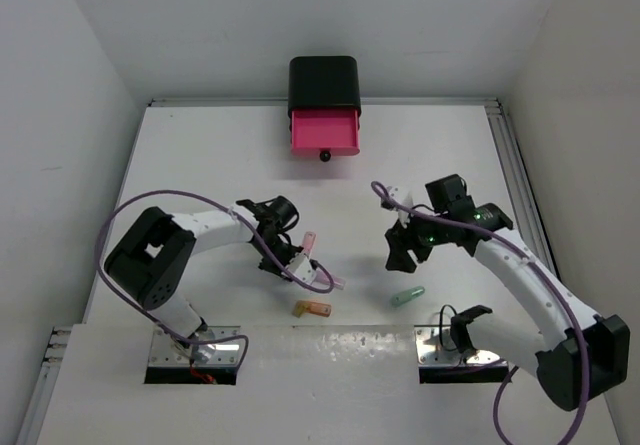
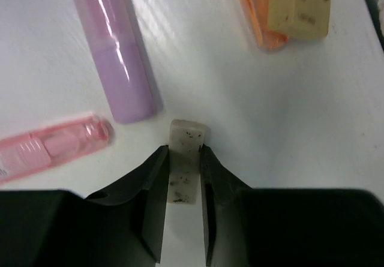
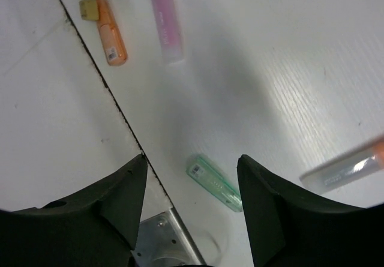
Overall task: Sort the stationery into containers
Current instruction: Pick up the stationery from the center of the board, then pick up the stationery from the corner of the board.
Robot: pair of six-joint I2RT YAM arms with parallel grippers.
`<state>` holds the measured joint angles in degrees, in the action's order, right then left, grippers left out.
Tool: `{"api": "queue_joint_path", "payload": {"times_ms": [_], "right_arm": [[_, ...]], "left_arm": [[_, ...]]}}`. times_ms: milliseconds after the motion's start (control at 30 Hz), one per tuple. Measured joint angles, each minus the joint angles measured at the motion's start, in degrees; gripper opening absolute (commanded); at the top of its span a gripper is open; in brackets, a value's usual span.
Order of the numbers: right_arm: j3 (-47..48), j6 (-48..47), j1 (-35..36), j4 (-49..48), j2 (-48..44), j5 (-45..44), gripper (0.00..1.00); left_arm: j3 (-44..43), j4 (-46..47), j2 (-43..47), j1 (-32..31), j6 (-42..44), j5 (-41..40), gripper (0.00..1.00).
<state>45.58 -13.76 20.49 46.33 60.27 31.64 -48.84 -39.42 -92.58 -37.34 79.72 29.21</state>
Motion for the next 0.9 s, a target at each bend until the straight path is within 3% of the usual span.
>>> {"api": "queue_joint_path", "payload": {"times_ms": [167, 267, 467, 633, 767, 900], "right_arm": [[0.0, -6.19, 7.63, -2.6, -2.01, -1.18, 0.66], [0.0, -9.38, 12.2, -5.33, -2.05, -1.51, 0.7], [-0.07, -14.38, 24.02, -14.43, 1.22, -1.53, 0.71], [-0.02, -18.6, 34.25, -22.38, 11.28, -1.57, 0.67], [-0.02, -23.21, 39.6, -26.73, 18.23, -1.62, 0.6], [-0.02, -27.21, 42.8, -32.72, 23.54, -1.62, 0.6]], "left_arm": [[0.72, -1.66, 1.46, 7.56, -3.96, 2.23, 0.04], [0.61, -4.13, 3.28, 15.78, -7.32, 6.58, 0.01], [-0.94, -10.03, 9.64, 29.92, -15.58, 18.84, 0.0], [-4.94, -11.54, 14.29, 40.5, -25.46, 29.99, 0.0], [-9.7, -14.62, 14.38, 44.59, -29.05, 34.01, 0.0], [-11.37, -18.18, 15.45, 46.95, -29.4, 35.21, 0.0]]}}
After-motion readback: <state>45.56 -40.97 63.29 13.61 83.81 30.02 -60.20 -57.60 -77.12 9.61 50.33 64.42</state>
